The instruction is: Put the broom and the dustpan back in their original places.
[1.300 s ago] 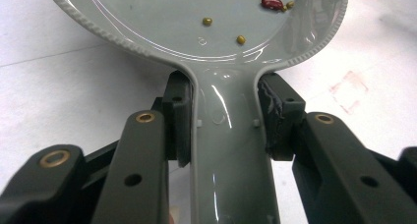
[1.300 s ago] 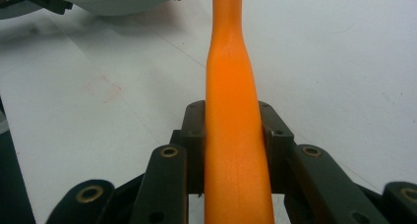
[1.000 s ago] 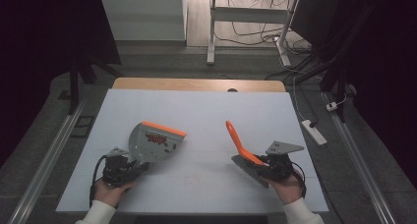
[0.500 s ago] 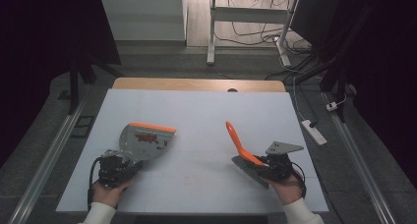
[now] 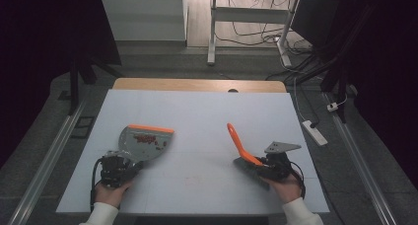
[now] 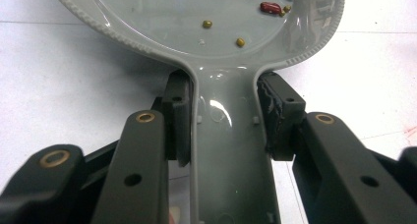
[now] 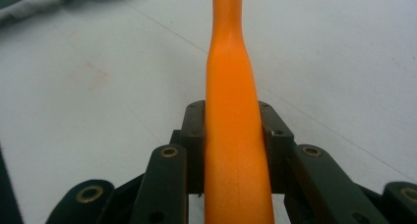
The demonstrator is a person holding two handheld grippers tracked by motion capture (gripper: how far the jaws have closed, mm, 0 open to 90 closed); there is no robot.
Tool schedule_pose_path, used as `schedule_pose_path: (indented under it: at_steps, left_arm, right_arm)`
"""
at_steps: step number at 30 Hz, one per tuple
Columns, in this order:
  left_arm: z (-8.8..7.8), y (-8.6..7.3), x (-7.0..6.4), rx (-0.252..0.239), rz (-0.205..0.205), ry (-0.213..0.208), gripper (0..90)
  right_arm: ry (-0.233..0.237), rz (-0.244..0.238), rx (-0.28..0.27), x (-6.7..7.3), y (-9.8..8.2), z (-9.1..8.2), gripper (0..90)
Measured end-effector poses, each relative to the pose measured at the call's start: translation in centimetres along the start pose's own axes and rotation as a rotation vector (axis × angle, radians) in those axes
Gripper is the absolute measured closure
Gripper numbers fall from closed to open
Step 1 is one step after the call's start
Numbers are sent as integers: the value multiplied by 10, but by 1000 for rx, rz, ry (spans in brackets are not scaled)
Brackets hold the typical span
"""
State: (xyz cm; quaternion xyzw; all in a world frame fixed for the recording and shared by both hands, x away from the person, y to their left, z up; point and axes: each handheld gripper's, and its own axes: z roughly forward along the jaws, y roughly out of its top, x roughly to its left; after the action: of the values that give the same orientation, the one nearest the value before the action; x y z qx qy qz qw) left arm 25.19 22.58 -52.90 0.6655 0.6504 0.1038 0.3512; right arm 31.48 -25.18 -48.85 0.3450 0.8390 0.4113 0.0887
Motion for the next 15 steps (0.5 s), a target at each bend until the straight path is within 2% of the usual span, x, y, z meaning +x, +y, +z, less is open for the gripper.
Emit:
schedule_pose_path:
  at_steps: [5,7,11,15]
  left_arm:
    - [5,0,-2,17,-8,-6,610]
    - [6,1,-3,19,-7,-7,610]
    - [8,0,-5,26,2,-4,608]
    - [7,-1,-5,20,2,-4,594]
  right_arm:
    - [-9,23,13,-8,1,3,699]
    - [-6,47,17,-12,1,4,697]
    - [-35,59,27,-20,1,5,682]
    - [-69,56,50,-25,0,7,621]
